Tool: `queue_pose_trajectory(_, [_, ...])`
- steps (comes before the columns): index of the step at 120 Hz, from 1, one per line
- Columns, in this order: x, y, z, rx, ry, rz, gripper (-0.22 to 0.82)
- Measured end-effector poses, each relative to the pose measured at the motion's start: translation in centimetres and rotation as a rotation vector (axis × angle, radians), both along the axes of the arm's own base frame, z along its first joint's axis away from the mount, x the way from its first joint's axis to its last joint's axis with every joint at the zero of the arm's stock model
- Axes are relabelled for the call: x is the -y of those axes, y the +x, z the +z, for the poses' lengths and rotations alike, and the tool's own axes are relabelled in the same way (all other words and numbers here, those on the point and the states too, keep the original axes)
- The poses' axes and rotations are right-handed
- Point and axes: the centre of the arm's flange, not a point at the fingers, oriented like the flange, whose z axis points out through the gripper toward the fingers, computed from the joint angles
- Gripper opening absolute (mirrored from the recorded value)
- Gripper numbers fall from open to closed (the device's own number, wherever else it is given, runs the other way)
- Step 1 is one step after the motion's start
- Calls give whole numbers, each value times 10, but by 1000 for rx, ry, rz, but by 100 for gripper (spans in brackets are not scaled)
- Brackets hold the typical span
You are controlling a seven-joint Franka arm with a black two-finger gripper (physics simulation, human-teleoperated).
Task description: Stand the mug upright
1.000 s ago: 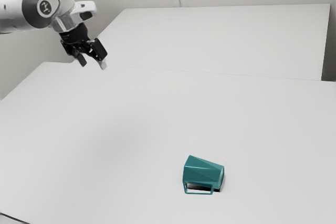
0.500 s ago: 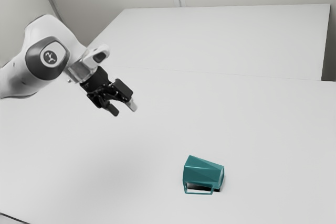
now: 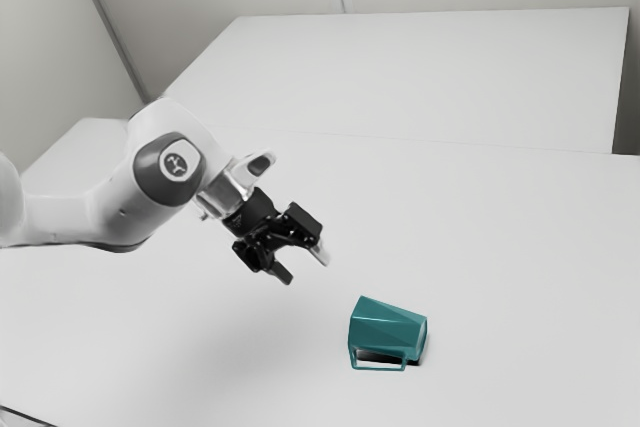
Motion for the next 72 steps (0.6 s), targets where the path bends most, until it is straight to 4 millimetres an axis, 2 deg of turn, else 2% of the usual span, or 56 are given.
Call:
queue_pose_trajectory(41, [23, 3, -71, -129, -111, 90, 60])
queue_pose_trajectory(72, [33, 1, -101, -137, -182, 80, 60])
